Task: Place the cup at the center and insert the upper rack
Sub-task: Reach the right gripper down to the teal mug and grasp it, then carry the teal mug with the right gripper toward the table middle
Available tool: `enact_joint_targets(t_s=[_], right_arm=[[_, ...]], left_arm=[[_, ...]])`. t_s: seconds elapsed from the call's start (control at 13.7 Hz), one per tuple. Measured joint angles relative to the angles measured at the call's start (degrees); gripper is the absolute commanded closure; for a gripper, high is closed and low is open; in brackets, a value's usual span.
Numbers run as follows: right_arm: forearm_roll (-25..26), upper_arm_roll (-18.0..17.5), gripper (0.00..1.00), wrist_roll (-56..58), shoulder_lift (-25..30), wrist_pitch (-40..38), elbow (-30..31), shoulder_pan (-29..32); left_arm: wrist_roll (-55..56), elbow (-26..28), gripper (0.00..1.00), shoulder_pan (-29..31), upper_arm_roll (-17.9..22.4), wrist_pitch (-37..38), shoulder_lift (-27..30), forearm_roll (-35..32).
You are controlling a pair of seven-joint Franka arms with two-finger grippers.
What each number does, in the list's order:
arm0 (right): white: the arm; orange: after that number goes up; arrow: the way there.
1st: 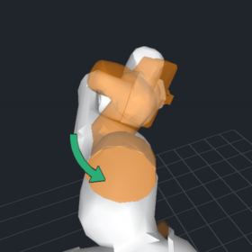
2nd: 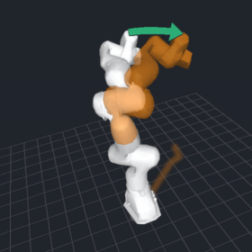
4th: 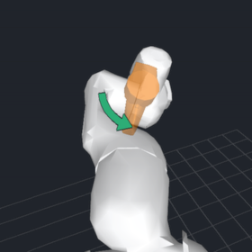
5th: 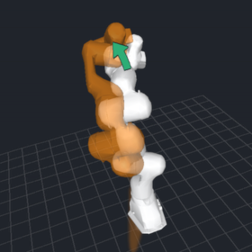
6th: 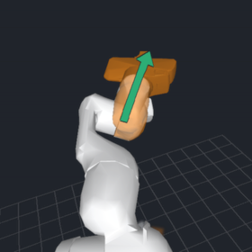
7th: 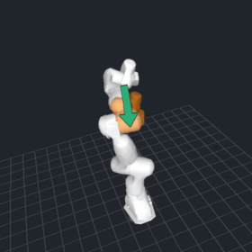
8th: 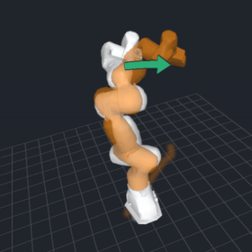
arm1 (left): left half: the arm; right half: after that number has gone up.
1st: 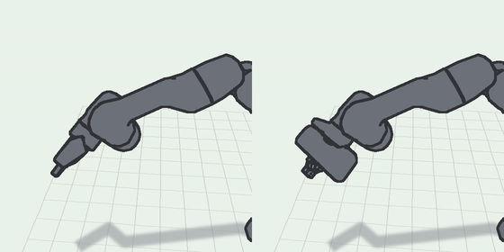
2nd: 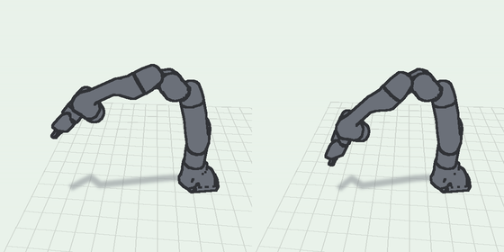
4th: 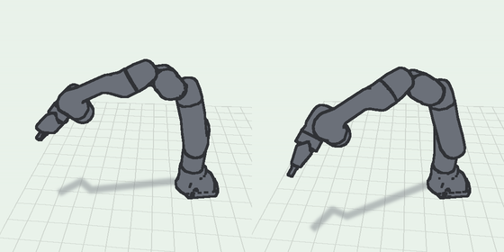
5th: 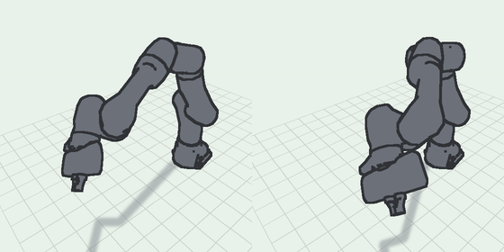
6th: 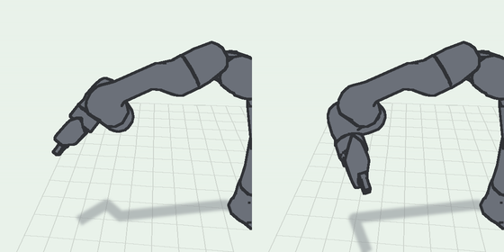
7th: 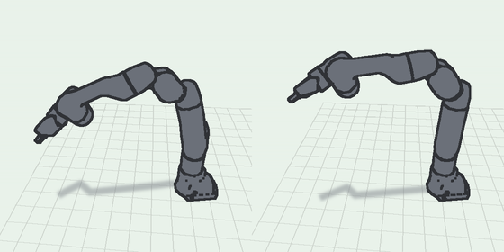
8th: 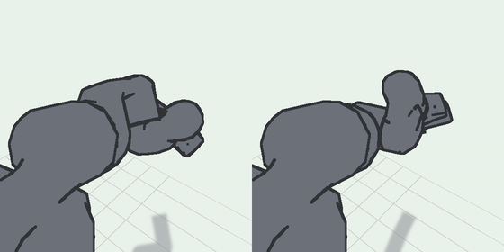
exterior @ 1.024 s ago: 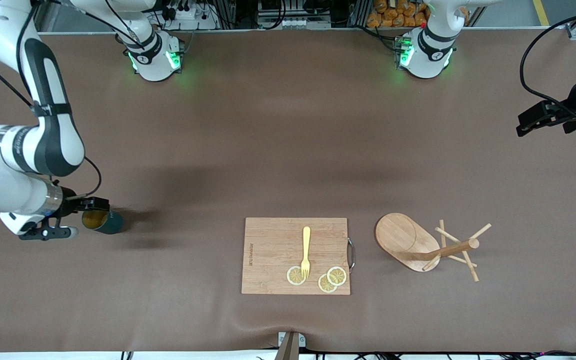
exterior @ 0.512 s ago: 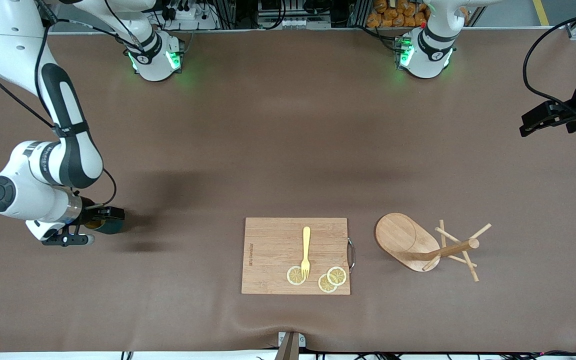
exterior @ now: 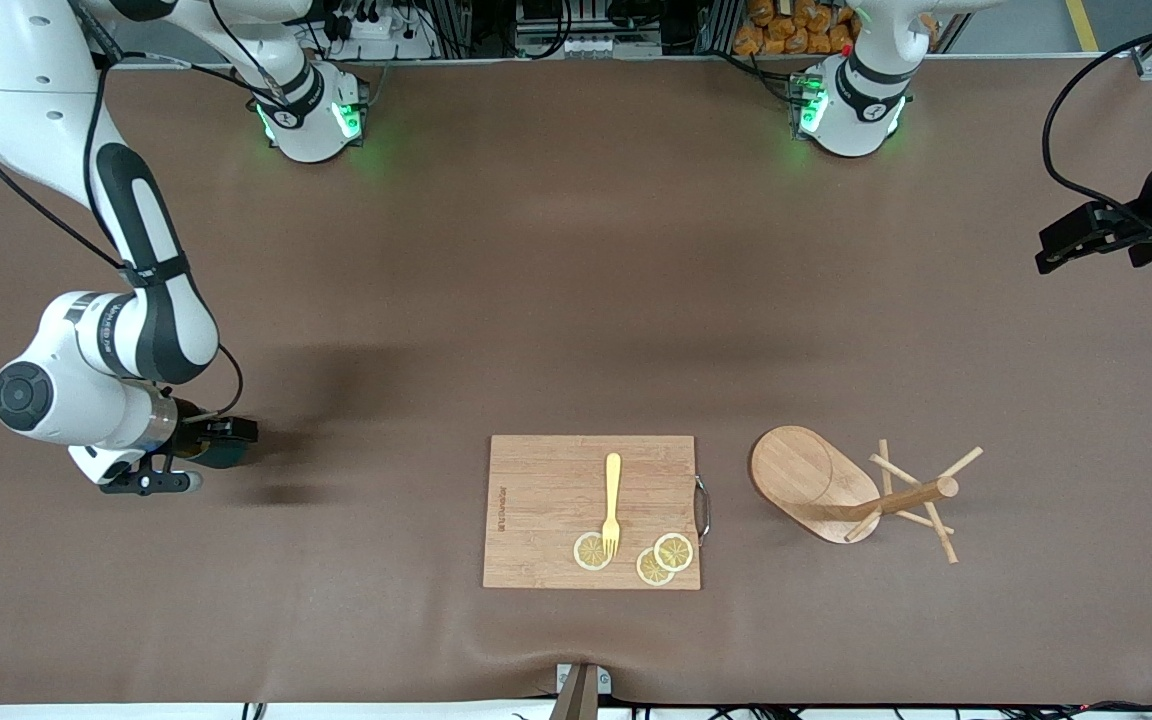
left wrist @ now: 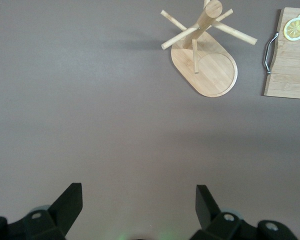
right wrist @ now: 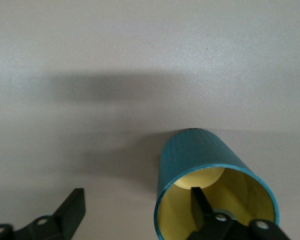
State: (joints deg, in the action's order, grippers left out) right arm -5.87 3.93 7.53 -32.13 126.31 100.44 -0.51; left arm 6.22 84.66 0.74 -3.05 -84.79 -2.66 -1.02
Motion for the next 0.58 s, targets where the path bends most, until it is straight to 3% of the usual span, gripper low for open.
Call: enact_joint_targets(t_s=[0.07, 0.15, 0.58], right_arm=[[0.0, 0.0, 0.89, 1.0, -0.1, 0.0, 0.0, 0.0], [0.0, 0.0, 1.0, 2.5, -0.1, 0.0, 0.0, 0.0], [0.2, 0.4, 1.0, 6.1, 0.1, 0.0, -0.1, 0.1]], left_arm=[[0.0, 0.0, 0.0, 0.0, 0.0, 0.0, 0.0, 0.0], [0.0, 0.0, 0.0, 0.0, 0.0, 0.0, 0.0, 0.0], [0.0, 0.0, 0.0, 0.0, -0.1, -0.2, -0.2, 0.0]])
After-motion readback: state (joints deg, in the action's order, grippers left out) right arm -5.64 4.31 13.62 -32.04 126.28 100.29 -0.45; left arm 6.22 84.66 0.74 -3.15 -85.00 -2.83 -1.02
